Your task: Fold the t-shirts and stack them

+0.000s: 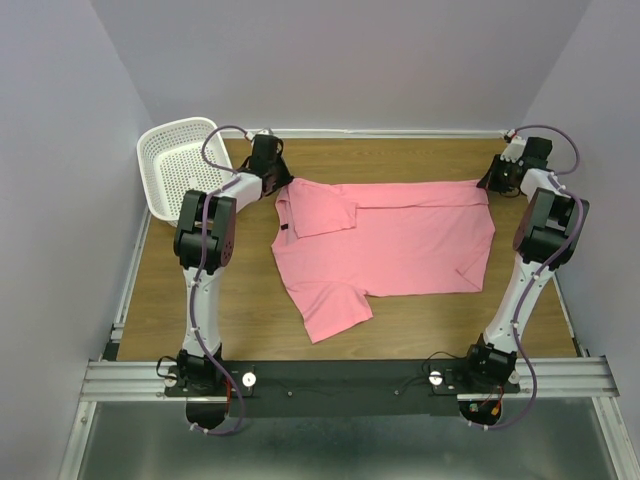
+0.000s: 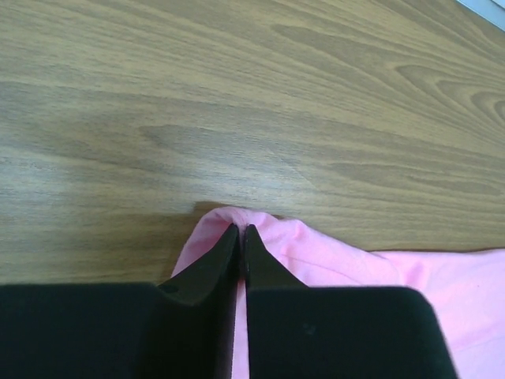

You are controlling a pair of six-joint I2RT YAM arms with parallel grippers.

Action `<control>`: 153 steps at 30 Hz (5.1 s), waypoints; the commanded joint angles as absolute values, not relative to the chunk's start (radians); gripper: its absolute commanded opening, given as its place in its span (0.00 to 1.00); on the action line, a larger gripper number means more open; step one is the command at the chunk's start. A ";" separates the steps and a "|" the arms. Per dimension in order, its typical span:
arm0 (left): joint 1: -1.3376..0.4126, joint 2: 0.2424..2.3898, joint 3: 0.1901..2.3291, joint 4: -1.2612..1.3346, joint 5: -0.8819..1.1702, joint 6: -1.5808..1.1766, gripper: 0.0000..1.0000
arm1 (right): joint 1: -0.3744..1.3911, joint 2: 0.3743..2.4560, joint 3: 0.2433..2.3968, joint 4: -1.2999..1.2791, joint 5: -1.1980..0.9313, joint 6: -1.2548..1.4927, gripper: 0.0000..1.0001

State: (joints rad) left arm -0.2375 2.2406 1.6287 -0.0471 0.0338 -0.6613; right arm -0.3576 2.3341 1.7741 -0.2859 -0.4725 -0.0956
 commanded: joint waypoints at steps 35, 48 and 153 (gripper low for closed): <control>-0.195 1.609 1.188 0.253 0.107 -0.529 0.52 | -0.411 2.234 1.775 -0.344 -0.440 -0.257 0.89; -0.219 1.100 0.309 0.488 0.273 -0.799 0.66 | -0.410 1.675 1.152 -0.578 -0.644 -0.983 1.00; -0.233 0.609 0.426 -0.256 0.506 -0.807 0.71 | -0.080 1.434 0.922 -0.973 -0.649 -1.645 0.01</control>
